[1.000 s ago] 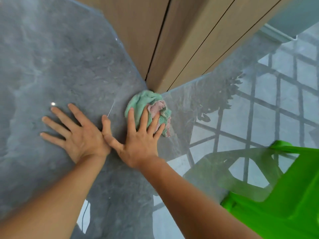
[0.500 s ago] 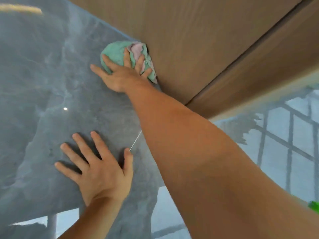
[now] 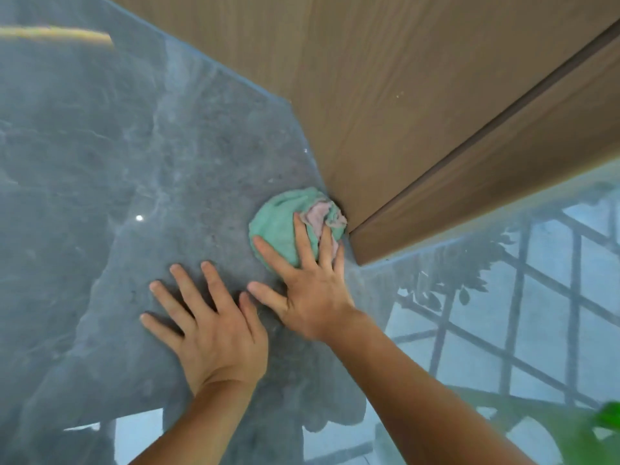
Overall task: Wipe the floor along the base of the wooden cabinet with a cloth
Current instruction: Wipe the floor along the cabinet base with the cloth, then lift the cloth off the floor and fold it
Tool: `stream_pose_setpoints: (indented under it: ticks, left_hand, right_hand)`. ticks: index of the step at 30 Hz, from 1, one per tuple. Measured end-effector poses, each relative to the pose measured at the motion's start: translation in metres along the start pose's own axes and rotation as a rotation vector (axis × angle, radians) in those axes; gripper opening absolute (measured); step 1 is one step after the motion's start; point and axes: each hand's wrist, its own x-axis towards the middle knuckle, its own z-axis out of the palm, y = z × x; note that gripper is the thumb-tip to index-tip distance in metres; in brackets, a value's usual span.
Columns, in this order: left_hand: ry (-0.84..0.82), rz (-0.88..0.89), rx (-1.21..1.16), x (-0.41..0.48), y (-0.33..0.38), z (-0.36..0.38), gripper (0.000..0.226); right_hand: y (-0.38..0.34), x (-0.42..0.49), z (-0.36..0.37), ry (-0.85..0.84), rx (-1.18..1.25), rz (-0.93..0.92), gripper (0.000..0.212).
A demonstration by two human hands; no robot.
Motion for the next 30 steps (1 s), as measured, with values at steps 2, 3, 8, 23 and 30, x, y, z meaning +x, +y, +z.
stream_pose_setpoints:
  ticks: [2,3,8,23,30]
  left_hand:
    - [0.014,-0.007,-0.034,-0.001,0.001,-0.001,0.068]
    - [0.02,-0.008,-0.041,0.0,0.001,-0.001,0.068]
    - [-0.015,-0.026,-0.023,0.002,-0.004,0.001,0.075]
    - [-0.391,-0.141,-0.874,-0.102,0.08,-0.021,0.013]
    - [-0.792,0.011,-0.806,-0.191,0.113,-0.169,0.014]
  right_hand:
    - [0.002,-0.048,0.009,-0.009,-0.001,0.043,0.07]
    - [0.001,-0.07,0.014,-0.02,0.004,0.066,0.069]
    - [-0.001,-0.143,0.018,-0.044,0.25,0.148,0.063]
    - [0.028,-0.154,-0.018,0.237,1.407,0.733,0.011]
    - [0.011,-0.336,-0.149,0.376,1.703,0.936,0.024]
